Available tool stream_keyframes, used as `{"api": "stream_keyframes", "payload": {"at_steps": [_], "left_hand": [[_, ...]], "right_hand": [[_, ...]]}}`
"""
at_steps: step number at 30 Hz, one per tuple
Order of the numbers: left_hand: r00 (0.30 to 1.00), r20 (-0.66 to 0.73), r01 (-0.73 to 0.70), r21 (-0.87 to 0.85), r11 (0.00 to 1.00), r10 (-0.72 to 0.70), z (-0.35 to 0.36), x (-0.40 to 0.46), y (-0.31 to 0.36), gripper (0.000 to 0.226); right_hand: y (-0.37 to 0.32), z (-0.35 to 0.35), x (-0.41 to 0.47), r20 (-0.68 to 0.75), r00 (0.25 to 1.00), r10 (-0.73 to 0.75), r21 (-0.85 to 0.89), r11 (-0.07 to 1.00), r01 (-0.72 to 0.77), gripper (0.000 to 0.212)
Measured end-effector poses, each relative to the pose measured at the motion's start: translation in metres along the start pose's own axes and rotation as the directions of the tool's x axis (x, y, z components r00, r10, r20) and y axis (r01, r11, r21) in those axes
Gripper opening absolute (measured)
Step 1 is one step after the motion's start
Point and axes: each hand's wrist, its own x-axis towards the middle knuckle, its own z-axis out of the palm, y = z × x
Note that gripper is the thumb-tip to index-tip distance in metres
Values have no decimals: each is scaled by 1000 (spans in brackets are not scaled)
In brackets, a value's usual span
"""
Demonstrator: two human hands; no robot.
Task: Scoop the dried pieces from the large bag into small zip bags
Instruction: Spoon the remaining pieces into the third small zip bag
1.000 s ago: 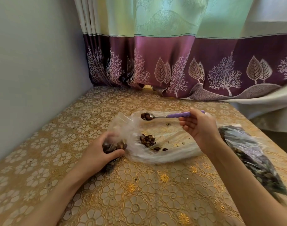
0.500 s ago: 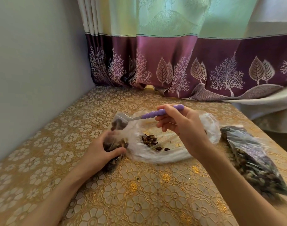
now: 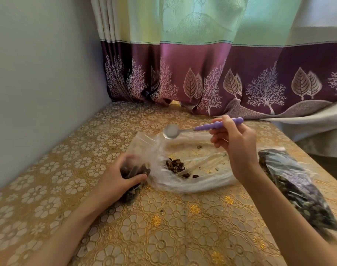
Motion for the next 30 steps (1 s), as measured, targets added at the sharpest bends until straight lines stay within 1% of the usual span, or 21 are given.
{"api": "stream_keyframes", "payload": {"at_steps": [2, 4, 5, 8, 11, 12, 15, 20, 23, 25, 27, 30], "left_hand": [[1000, -6, -1, 15, 1000, 1, 0, 1, -2, 56], [1000, -6, -3, 21, 1000, 4, 0, 1, -3, 54], [1000, -6, -4, 21, 1000, 5, 0, 1, -3, 54], [1000, -8, -7, 20, 1000, 7, 0, 1, -4, 54], [1000, -7, -9, 21, 1000, 10, 0, 1, -4, 53], [1000, -5, -11, 23, 1000, 11, 0, 1, -4, 53], [1000, -5, -12, 30, 999, 12, 0, 1, -4, 54], [1000, -10, -17, 33, 999, 17, 0, 1, -5, 54], [1000, 1, -16, 21, 1000, 16, 0, 0, -3, 58], [1000, 5, -12, 14, 1000, 11, 0, 0, -1, 63], [1000, 5, -8, 16, 1000, 8, 0, -1, -1, 65], [1000, 4, 2, 12, 1000, -2, 0, 0, 0, 68]], "right_hand": [[7, -6, 1, -66, 995, -69, -144, 988, 59, 31], [15, -11, 1, -79, 991, -111, -270, 959, 86, 33], [18, -12, 2, -75, 990, -119, -304, 948, 91, 34], [25, -15, 4, -44, 995, -92, -319, 945, 73, 34], [29, -15, 4, 14, 999, -31, -346, 938, 34, 40], [29, -15, 4, 30, 999, -16, -351, 936, 25, 39], [28, -17, 7, 39, 999, 15, -322, 947, -2, 30], [27, -19, 8, 7, 996, 89, -236, 968, -85, 32], [32, -16, 6, -16, 977, 213, -217, 953, -211, 32], [35, -13, 3, -11, 943, 334, -185, 926, -330, 31], [36, -10, 1, -8, 906, 424, -139, 896, -421, 32], [35, -10, 1, -13, 881, 473, -105, 875, -472, 35]]}}
